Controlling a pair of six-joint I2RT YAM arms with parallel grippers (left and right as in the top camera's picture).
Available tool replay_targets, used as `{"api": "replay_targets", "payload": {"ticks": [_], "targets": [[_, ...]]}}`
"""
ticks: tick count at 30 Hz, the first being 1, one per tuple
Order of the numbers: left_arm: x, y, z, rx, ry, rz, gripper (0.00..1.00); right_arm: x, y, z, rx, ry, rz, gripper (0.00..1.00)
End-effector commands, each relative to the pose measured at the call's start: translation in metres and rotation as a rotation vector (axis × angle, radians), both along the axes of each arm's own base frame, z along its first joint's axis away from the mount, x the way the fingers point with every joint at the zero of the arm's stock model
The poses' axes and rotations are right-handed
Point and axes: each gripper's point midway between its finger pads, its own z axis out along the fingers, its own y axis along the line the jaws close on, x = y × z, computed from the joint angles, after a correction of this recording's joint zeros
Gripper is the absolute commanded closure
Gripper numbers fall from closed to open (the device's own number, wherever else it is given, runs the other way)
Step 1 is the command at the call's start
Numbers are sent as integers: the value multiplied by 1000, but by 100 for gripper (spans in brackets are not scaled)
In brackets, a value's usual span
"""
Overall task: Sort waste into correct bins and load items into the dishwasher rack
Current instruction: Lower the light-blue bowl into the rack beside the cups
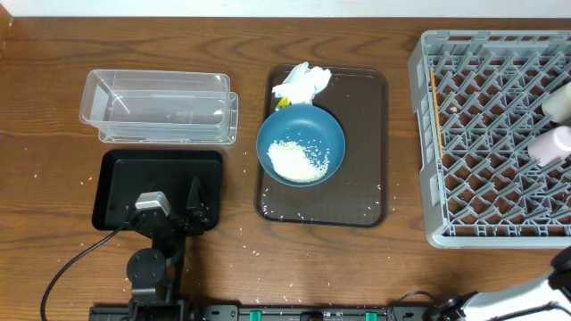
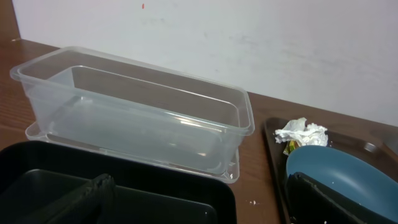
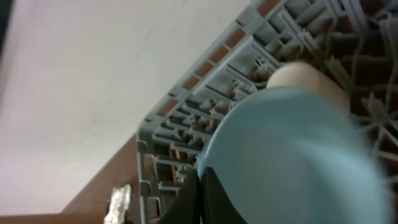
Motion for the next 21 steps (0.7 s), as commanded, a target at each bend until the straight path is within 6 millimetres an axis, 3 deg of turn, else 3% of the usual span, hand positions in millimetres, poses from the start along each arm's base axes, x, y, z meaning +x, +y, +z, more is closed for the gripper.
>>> {"api": "replay_targets", "payload": {"ticks": [1, 8, 21], "targets": [[-1, -1, -15, 13, 46, -4, 9, 4, 6, -4, 124, -138, 122, 99], [-1, 0, -15, 13, 46, -4, 9, 3, -25, -44, 285, -104, 42, 99], [-1, 0, -15, 13, 46, -4, 9, -46, -61, -46, 404, -97, -85, 99]]}}
